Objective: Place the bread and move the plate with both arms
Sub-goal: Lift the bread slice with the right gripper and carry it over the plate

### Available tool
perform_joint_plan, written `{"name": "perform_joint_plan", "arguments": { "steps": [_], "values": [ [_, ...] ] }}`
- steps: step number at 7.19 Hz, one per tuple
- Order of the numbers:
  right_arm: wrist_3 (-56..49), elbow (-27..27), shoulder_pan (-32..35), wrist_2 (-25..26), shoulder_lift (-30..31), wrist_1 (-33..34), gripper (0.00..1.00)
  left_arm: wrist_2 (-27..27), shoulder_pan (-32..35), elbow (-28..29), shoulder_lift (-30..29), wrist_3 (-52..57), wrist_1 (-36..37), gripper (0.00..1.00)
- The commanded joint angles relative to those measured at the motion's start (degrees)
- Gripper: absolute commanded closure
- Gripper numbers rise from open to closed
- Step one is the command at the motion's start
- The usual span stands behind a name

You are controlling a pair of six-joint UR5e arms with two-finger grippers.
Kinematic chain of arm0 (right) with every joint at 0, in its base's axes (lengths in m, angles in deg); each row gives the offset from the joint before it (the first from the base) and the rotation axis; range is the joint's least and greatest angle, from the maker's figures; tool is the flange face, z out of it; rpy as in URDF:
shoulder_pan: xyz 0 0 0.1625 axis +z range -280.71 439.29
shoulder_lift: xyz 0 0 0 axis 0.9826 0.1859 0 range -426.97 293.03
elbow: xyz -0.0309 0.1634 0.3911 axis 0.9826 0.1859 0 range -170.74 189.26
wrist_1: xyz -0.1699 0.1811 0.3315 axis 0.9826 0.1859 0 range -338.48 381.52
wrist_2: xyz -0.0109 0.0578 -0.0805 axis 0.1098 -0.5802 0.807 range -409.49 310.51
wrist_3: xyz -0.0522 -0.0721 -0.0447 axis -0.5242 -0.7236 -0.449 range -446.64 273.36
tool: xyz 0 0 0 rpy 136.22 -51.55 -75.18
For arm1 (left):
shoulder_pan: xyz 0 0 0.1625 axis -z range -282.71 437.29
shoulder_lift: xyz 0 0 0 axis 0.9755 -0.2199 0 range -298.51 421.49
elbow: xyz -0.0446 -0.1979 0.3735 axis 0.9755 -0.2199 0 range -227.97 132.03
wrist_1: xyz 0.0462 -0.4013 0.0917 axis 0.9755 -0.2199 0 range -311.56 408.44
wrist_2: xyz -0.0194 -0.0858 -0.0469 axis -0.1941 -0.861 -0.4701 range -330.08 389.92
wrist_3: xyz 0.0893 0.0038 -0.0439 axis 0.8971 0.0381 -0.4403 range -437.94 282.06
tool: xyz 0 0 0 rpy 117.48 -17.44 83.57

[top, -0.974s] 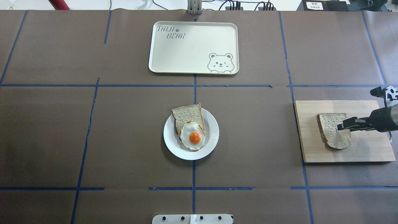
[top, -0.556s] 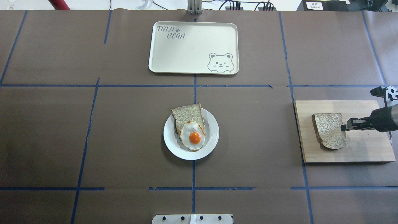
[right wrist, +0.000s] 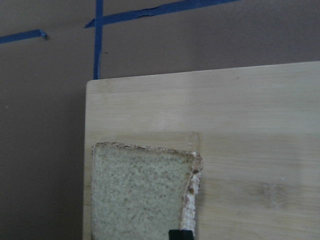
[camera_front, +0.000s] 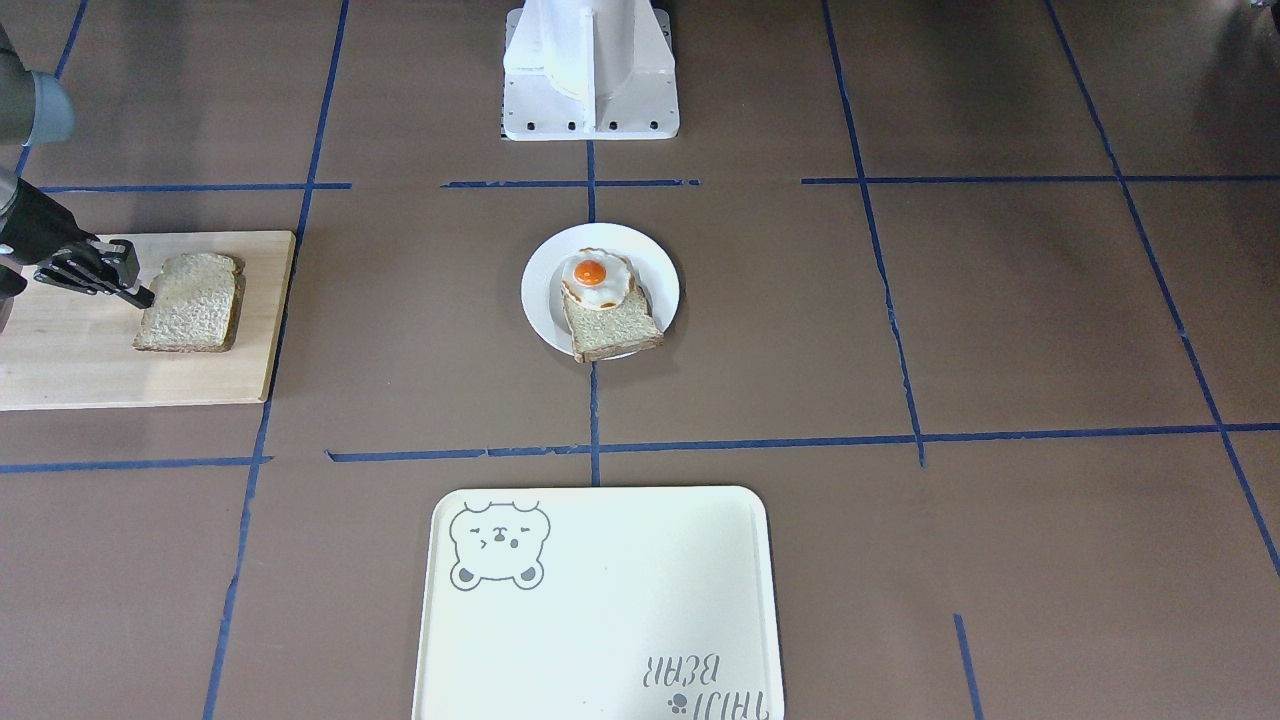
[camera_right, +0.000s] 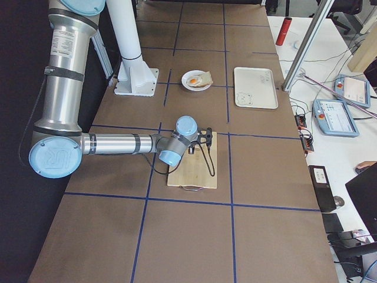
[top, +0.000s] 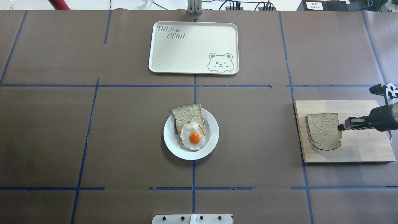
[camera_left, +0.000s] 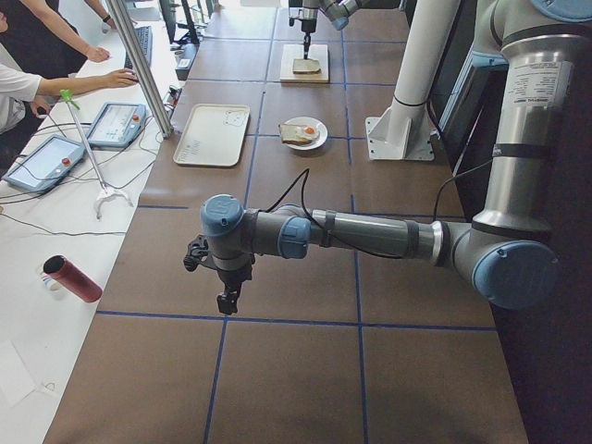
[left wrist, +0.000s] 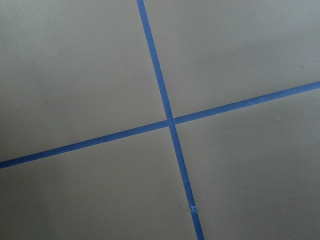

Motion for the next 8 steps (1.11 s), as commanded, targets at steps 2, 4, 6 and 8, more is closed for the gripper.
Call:
{"name": "perform_joint_plan", "arguments": {
  "steps": [2,4,6,8],
  "values": [
    [6.13,-6.86,0.04,-1.95,-5.51,4.54,1.00,0.02,0.00,0.00,-0.04,0.00,0.09,0.00],
    [6.68,-12.40,-1.53,-1.70,-14.63,16.82,1.00,0.02,0.00,0.00,-0.04,0.00,0.09,0.00],
    [13.07,-12.16,-9.14,3.01,-28.41,25.19,1.00,-0.07,0.00,0.00,-0.04,0.00,0.00,0.00],
    [13.27,-10.68,-19.95,16.95,-39.59,33.81,1.00,-0.07,0.09,-0.09,0.05,0.00,0.09,0.00]
  ]
}}
